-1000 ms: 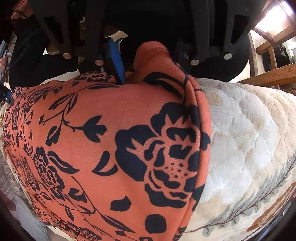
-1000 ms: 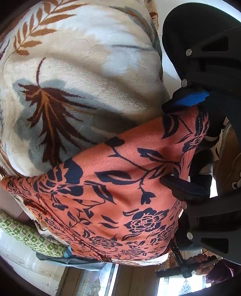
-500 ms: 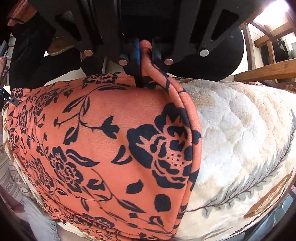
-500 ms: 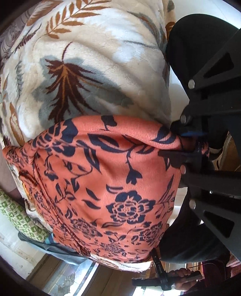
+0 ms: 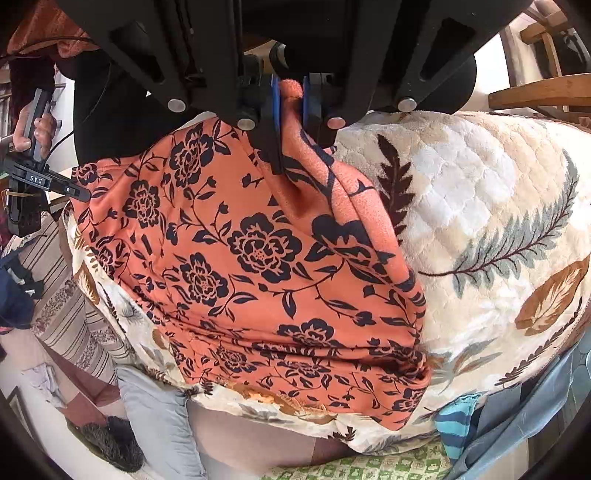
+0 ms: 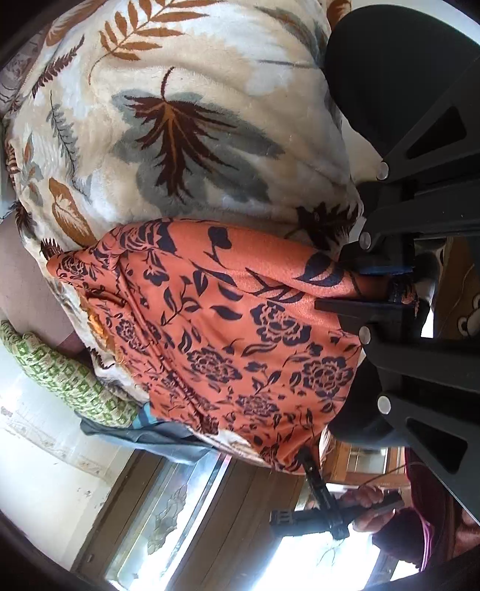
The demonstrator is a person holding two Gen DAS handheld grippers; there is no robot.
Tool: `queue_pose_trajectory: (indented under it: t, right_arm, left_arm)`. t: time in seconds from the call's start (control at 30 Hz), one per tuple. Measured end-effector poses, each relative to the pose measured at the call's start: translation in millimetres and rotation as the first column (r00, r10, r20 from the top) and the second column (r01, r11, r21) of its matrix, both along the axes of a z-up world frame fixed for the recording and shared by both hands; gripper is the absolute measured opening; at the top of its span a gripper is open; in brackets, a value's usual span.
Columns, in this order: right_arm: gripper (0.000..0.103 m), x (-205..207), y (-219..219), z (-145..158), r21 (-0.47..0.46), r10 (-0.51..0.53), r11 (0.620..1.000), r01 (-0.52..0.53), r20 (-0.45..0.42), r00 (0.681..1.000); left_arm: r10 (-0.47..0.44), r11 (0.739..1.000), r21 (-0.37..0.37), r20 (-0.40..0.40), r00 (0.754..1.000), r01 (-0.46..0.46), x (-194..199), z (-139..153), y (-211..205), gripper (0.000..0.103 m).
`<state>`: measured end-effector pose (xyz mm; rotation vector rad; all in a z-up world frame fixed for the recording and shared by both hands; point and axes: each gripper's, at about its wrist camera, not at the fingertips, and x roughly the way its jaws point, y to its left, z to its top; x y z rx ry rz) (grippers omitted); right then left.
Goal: Fold small clothes
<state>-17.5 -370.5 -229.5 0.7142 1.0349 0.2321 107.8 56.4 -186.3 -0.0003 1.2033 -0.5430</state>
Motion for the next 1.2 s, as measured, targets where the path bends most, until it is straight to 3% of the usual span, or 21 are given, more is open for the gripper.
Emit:
queue_pose_trajectory:
  t: [0.17,0.33,0.53,0.9,1.2]
  right_arm:
    - [0.008,0.5,-13.5,14.6,0.113,-0.046,0.993,0.042,0.032,0.998]
    - [0.008,2.4,-19.3,20.9,0.117,-0.06,0.992,0.055,0.036,0.998]
    - [0.008,7.5,-16.3,2.8,0.106,-0.041,0.993,0.044,-0.026,0.999]
    - [0.008,5.2,-15.8,-5.0,0.12,-0.052,0.991,0.058,-0.052,0.997]
    - [0.008,8.7,-15.9,23.4,0.183,-0.045,0.982,0.042,0.009,0.999]
  left_arm:
    - [0.046,0.998,-0.035,0.04,0.998,-0.045,0.9,15.2,15.6,0.009]
    - [0.088,0.995,-0.045,0.049,0.995,-0.086,-3.9,11.3,29.3,0.009]
    - [0.121,0.992,-0.033,0.021,0.992,-0.12,-7.5,-6.5,45.8,0.009]
    - [0.142,0.99,-0.014,-0.03,0.989,-0.142,-2.4,-28.6,49.0,0.009]
    - [0.157,0.981,-0.12,0.044,0.987,-0.151,-0.3,6.8,58.1,0.009]
